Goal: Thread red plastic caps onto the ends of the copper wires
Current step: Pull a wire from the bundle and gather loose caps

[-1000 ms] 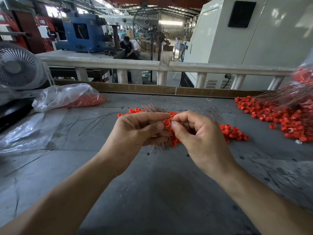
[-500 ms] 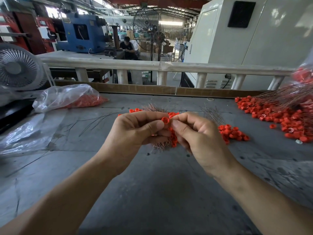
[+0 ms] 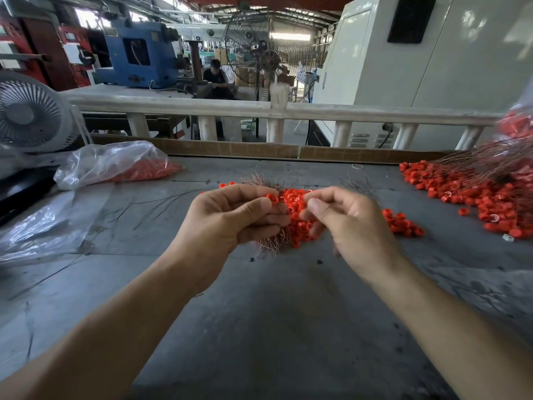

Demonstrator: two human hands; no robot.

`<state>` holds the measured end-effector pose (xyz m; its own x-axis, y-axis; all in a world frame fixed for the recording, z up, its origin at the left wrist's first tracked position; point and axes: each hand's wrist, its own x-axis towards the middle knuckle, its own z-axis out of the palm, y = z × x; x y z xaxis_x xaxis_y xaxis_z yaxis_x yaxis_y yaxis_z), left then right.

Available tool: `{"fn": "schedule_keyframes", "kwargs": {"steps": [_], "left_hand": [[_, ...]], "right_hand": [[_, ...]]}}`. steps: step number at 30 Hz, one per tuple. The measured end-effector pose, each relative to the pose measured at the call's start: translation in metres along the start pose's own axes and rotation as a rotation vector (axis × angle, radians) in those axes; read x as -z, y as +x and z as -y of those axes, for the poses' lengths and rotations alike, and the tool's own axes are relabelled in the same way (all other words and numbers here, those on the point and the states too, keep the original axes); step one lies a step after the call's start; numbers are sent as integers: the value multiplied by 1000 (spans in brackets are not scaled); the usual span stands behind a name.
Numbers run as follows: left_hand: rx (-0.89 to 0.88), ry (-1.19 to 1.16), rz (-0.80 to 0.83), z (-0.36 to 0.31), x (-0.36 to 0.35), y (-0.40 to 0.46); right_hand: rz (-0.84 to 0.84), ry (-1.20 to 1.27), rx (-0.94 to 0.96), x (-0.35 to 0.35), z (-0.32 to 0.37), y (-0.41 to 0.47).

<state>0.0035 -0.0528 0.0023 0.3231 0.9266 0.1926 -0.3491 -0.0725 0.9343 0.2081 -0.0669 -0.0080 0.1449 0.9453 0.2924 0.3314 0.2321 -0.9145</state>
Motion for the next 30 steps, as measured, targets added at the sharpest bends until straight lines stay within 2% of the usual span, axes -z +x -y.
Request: {"fn": "schedule_keyframes", "kwargs": {"steps": [2,6,21,23,27,30], "left_hand": [[9,1,-7,-1,1,1],[18,6,-1,0,1,1],[37,35,13,4,5,2],[38,34,0,5,5,2],[37,55,-20,8,2,2],[47,61,-19,11,-1,2]], "right_hand": [[-112,-261,34,13,-10,8],[-64,-575,-31,24,-24,13],[24,-803,63,8,-27,12],[9,-693,84,10,-28,14],[18,-144,80,10,-18,12],[72,99,102,3,-8,6]]}}
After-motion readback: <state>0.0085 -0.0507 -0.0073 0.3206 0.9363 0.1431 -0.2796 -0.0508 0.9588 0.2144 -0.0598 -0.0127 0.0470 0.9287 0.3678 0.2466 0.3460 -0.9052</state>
